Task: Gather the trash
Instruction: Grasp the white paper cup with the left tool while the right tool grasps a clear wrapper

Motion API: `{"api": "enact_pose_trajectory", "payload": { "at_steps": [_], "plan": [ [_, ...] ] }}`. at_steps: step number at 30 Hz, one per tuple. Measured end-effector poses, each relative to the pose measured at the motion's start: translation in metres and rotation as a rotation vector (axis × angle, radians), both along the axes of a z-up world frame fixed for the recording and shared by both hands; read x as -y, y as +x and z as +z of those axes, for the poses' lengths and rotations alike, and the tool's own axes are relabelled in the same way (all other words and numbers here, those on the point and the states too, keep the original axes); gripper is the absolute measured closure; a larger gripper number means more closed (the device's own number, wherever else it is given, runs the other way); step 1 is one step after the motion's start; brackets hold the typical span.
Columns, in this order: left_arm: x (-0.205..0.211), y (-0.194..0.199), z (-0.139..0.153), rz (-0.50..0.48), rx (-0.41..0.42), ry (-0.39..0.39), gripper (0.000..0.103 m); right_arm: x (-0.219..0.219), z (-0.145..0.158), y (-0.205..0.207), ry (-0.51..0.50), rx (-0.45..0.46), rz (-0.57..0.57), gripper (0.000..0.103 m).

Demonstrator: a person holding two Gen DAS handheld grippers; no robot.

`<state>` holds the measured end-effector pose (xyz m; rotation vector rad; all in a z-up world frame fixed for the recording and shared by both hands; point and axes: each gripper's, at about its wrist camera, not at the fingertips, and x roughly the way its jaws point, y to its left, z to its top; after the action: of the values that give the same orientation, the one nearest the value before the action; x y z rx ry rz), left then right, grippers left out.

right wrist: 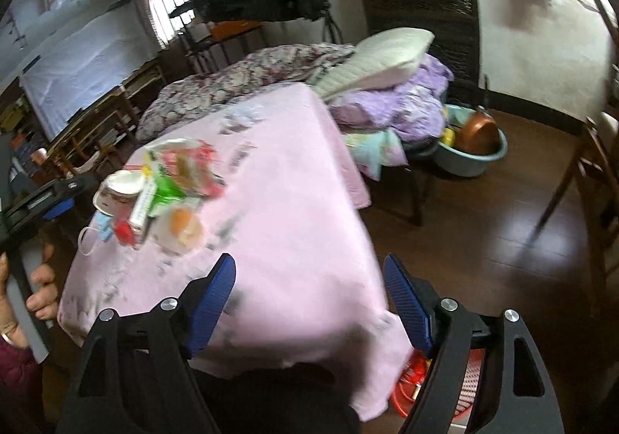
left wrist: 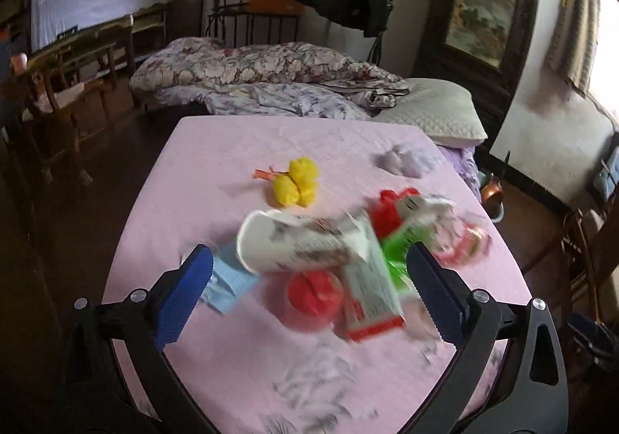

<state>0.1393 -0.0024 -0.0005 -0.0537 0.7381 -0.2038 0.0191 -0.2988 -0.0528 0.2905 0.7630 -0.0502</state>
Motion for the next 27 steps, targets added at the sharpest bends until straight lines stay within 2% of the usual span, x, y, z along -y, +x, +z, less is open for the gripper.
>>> {"api": "enact_pose_trajectory", "payload": {
  "at_steps": [6, 8, 13, 15, 17, 19, 20, 22, 24, 27],
  "plan": [
    [0.010, 0.024, -0.015, -0.065, -0.024, 0.017, 0.007, -0.033, 0.019, 0.041, 0.004, 0.043, 0.080, 0.019],
    [0.010, 0.033, -0.022, -0.066, -0.038, 0.009, 0.007, -0.045, 0.024, 0.060, 0.000, 0.056, 0.114, 0.015],
    [0.000, 0.044, -0.028, -0.069, -0.049, -0.030, 0.008, -0.069, 0.022, 0.106, -0.037, 0.045, 0.170, 0.015],
    [-0.003, 0.044, -0.028, -0.084, -0.036, -0.040, 0.016, -0.075, 0.018, 0.122, -0.026, 0.027, 0.177, 0.015],
    [-0.004, 0.043, -0.028, -0.109, -0.026, -0.042, 0.031, -0.080, 0.011, 0.137, -0.003, 0.004, 0.187, 0.016],
    [-0.007, 0.042, -0.028, -0.119, -0.028, -0.058, 0.036, -0.085, 0.007, 0.146, 0.000, -0.012, 0.203, 0.040],
    [-0.010, 0.042, -0.027, -0.128, -0.030, -0.081, 0.040, -0.088, 0.004, 0.150, 0.006, -0.024, 0.229, 0.066],
    [-0.012, 0.040, -0.027, -0.135, -0.035, -0.097, 0.043, -0.089, 0.002, 0.151, 0.026, -0.022, 0.251, 0.073],
    [-0.013, 0.037, -0.025, -0.131, -0.026, -0.089, 0.043, -0.091, 0.006, 0.145, 0.011, 0.003, 0.252, 0.085],
    [-0.013, 0.027, -0.020, -0.117, 0.001, -0.081, 0.041, -0.084, 0.013, 0.133, 0.030, 0.033, 0.241, 0.085]
  ]
}}
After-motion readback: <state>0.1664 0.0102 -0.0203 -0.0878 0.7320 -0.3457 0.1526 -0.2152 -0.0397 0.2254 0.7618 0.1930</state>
